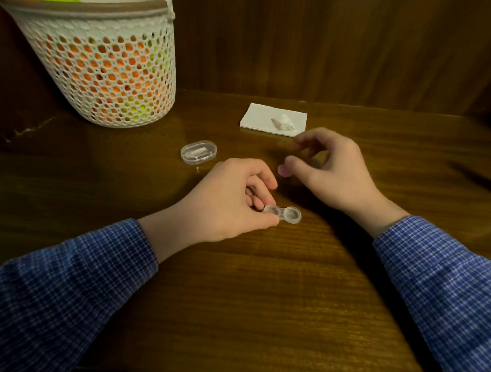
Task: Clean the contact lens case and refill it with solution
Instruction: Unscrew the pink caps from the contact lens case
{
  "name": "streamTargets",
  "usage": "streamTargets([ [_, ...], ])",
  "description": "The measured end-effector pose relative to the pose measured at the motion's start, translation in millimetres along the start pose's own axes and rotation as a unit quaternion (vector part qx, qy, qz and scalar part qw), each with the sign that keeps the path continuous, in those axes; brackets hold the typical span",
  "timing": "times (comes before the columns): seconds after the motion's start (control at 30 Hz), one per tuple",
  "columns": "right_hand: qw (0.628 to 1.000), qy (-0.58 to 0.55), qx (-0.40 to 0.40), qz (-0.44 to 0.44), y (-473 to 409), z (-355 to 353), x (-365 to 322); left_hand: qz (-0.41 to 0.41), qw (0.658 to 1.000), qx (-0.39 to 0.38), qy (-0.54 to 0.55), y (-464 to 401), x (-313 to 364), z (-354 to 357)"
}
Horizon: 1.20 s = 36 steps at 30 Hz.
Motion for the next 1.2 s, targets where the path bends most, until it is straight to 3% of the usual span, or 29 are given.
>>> streamTargets([
  [0.03,0.999,-0.042,-0.016,-0.004,3,-6,-4,0.001,1.000,0.000,0.000,0,0,0],
  [0.1,0.990,-0.070,-0.121,-0.030,12,-17,-13,0.003,1.000,0.001,0.003,1,-1,-1],
  [0.17,0.972,-0.031,-0.227,-0.044,25,-25,-15,0.005,1.000,0.001,0.004,1,0,0],
  [0.23,0.963,-0.005,-0.264,-0.047,34,-27,-12,0.008,1.000,0.002,0.003,1,0,0],
  [0.77,0.973,-0.069,-0.218,-0.037,37,-26,-18,0.024,0.999,0.021,0.010,1,-2,-3],
  [1.03,0.976,-0.101,-0.187,-0.051,39,-28,-75,0.025,0.993,0.102,0.054,37,6,-48],
  [1.2,0.967,-0.142,-0.190,-0.095,57,-18,-141,0.003,0.973,0.178,0.145,102,-1,-95],
])
Point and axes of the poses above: each hand's wrist, its own y-axis away from the middle knuckle, its own z-axis out of the palm, x = y × z, the point moved 3 cm from there along -y, towards the middle knuckle, and after that the axes turned 11 degrees about x, right-handed, at the moved point
